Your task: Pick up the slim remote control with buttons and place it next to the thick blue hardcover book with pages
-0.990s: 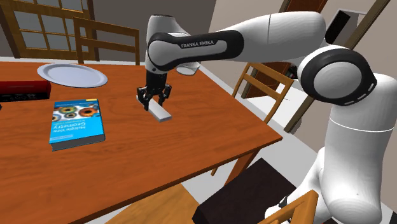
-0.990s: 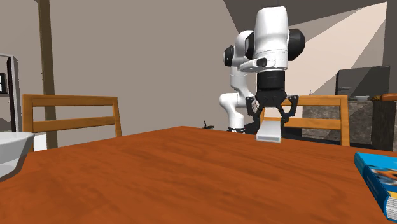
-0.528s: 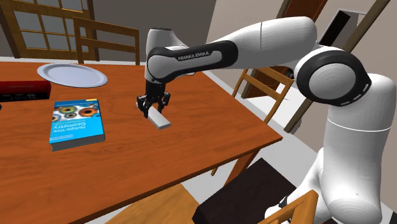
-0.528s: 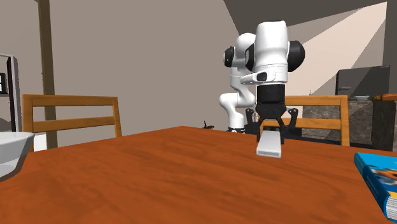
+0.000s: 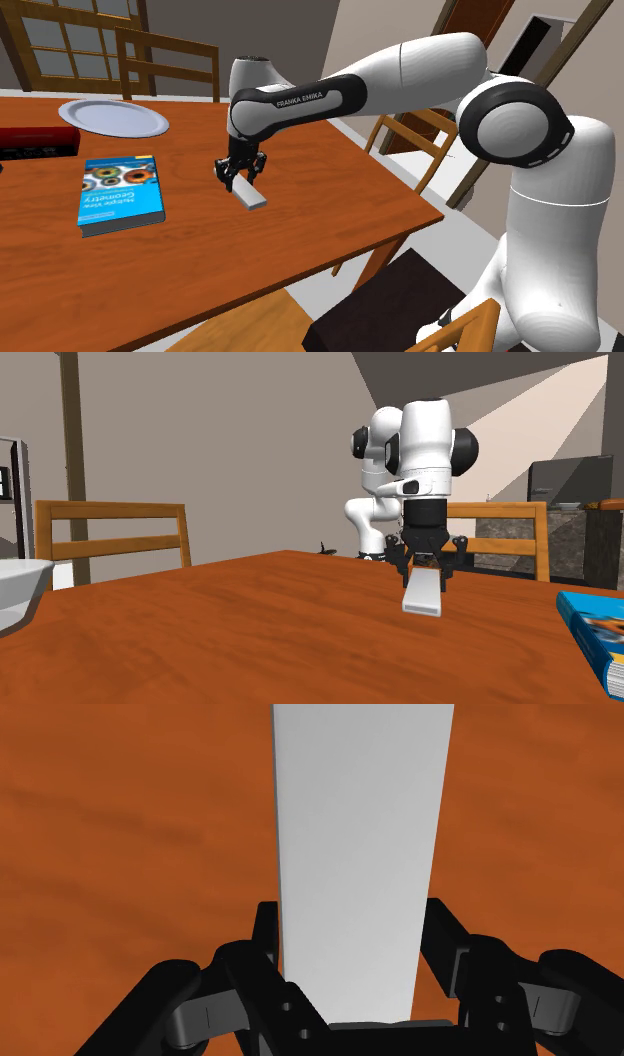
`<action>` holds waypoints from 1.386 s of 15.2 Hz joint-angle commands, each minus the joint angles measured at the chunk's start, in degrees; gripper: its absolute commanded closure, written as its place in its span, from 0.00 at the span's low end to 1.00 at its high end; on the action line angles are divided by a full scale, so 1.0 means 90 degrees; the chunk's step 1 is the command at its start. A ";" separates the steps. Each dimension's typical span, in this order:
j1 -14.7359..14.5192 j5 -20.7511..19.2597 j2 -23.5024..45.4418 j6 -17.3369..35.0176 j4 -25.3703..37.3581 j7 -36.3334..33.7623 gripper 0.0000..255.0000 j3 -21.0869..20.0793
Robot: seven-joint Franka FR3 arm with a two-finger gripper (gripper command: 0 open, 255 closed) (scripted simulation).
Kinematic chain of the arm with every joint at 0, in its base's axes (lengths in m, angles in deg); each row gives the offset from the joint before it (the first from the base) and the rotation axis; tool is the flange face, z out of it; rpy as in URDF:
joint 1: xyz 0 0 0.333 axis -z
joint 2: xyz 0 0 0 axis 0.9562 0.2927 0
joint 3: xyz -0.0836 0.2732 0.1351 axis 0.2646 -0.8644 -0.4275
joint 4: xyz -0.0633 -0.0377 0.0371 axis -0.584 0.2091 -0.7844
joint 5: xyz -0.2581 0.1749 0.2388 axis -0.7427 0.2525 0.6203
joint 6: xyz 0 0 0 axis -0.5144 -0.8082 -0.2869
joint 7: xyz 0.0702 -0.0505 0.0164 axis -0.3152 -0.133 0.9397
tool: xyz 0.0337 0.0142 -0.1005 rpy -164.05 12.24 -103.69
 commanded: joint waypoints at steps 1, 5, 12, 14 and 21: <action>0.0000 0.0000 0.0001 0.0004 0.0002 0.0000 1.00 0.0000; 0.0000 0.0000 0.0001 0.0003 0.0002 0.0000 0.00 0.0000; 0.0008 0.0007 -0.0233 -0.0531 0.0302 0.0004 0.00 -0.0002; 0.0010 0.0009 -0.0284 -0.0677 0.0397 0.0005 0.00 -0.0003; 0.0010 0.0009 -0.0284 -0.0677 0.0397 0.0005 0.00 -0.0003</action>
